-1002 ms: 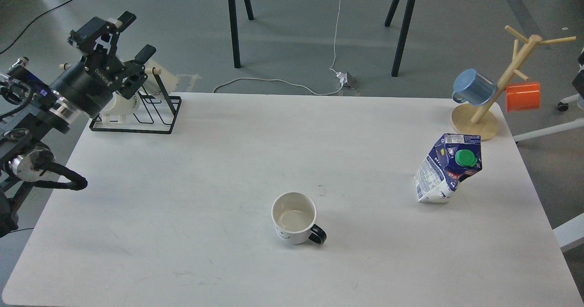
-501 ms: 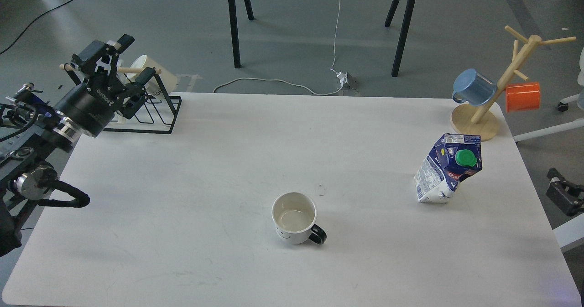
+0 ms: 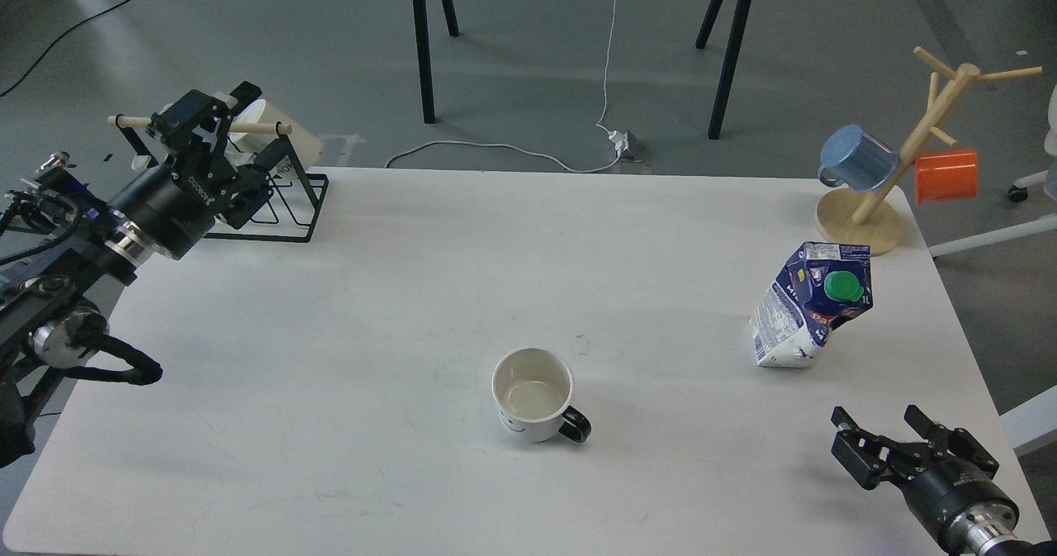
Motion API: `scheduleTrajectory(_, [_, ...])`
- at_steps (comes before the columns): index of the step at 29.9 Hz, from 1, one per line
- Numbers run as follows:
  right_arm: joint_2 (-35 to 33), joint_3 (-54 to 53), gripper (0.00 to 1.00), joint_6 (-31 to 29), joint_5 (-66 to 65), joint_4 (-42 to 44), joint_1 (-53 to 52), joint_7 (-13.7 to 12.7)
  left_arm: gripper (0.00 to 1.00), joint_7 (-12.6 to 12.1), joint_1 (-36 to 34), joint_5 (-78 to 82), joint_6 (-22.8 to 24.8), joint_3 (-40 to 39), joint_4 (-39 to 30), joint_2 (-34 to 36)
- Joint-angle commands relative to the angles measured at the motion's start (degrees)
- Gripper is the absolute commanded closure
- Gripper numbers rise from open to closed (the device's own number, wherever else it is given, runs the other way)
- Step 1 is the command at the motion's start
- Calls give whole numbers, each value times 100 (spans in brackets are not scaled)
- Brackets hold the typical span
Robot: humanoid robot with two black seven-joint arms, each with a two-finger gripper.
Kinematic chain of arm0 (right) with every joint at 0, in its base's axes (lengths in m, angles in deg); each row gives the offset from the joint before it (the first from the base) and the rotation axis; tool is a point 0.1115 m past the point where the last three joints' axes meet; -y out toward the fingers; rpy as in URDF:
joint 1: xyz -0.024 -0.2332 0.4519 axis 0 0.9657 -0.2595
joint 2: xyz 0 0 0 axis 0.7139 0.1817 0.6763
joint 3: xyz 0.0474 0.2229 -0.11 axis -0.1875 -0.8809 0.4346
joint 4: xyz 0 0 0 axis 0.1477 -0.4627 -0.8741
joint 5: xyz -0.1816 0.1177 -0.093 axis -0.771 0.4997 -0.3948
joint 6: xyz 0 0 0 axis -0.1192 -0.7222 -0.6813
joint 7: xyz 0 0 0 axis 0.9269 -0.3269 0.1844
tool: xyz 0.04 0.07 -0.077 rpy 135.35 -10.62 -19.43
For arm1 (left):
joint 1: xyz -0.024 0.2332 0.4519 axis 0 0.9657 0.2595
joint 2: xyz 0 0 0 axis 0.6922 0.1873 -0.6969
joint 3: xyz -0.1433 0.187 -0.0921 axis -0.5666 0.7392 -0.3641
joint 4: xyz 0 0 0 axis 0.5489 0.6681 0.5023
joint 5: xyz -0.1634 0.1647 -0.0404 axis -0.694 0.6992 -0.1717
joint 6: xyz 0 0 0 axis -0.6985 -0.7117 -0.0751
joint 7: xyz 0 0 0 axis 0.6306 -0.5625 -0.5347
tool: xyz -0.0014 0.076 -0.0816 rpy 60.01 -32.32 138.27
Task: Place cup and milk with both arms
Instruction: 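Reach the right gripper to the milk carton and grasp its base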
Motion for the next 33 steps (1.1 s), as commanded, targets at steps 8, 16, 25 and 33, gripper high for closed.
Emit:
scheduleTrajectory(8, [37, 32, 2, 959, -236, -16, -767, 335, 15, 0, 99, 177, 0, 2, 0, -62])
scheduleTrajectory(16, [405, 225, 2, 1311, -491, 54, -1189, 476, 15, 0, 126, 213, 0, 2, 78, -62])
scheduleTrajectory(25, [757, 182, 2, 1487, -684, 72, -1347, 555, 15, 0, 178, 213, 0, 2, 157, -62])
scheduleTrajectory(33, [880, 129, 2, 1505, -684, 186, -1611, 555, 14, 0, 187, 222, 0, 19, 202, -71])
